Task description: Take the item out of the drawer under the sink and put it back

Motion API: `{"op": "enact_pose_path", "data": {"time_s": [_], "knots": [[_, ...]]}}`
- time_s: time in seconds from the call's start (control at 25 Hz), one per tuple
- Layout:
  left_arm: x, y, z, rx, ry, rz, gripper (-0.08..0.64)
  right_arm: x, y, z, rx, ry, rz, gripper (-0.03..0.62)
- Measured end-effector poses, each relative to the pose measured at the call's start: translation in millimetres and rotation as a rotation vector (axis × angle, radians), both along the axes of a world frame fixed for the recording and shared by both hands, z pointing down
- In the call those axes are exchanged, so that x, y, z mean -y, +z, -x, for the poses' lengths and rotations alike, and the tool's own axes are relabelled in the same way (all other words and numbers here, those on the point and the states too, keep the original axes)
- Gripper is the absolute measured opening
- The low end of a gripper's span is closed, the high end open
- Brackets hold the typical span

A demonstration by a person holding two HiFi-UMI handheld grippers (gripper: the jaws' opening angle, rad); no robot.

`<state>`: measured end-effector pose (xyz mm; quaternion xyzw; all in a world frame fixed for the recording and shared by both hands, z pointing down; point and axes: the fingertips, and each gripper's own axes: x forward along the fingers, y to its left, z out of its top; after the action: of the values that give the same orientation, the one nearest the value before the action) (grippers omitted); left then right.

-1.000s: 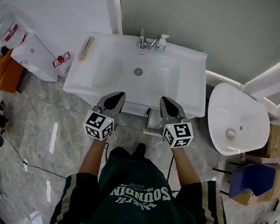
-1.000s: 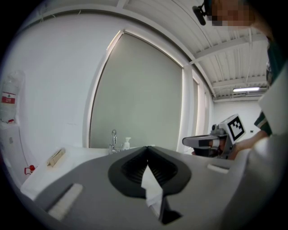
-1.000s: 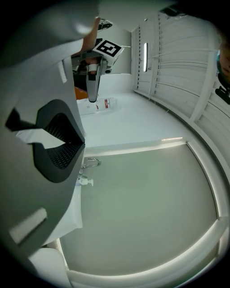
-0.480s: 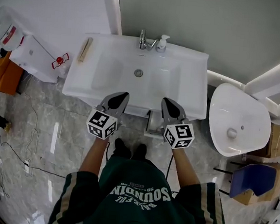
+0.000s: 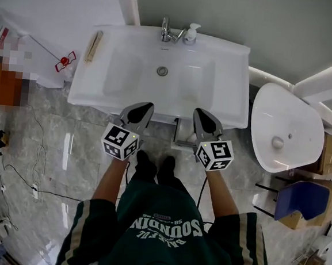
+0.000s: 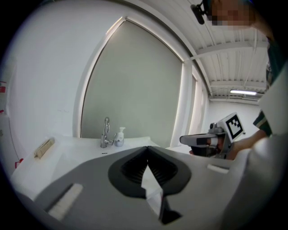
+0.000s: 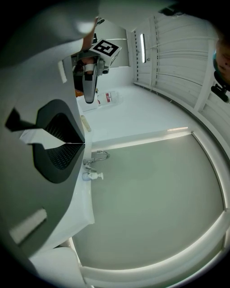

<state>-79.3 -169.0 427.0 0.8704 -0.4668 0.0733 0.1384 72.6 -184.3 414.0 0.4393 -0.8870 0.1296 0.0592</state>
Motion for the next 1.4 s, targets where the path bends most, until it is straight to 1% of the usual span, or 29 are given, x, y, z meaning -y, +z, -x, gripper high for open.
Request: {"op": "enact_pose_path", "data": {"time_s": [0.2,0.6,0.88,1.0,1.24,1.4], "knots": [[-2,31,-18,-0.003,0.05,0.061,0.051,-8,33,-15,-0.005,0.037,0.061,0.002],[-20,103,-54,-0.006,0.163,0.194,0.051,-45,137,-51,-0.052,0.133,0.259,0.003],[-28,134,-64,0.009,0.206,0.239,0.051,-57,203,-66,-0.082,0.176,0.376,0.006],[-31,145,-64,0.019,0.216,0.258,0.051,-54,232,-71,-0.086,0.202,0.432,0.045],[-43,165,-59,0.052,0.242,0.305,0.051,-43,292,-89,-0.067,0.33,0.518,0.111],[-49,177,-61,0.052,0.253,0.33,0.051,-31,332,-101,-0.057,0.409,0.594,0.134]]}}
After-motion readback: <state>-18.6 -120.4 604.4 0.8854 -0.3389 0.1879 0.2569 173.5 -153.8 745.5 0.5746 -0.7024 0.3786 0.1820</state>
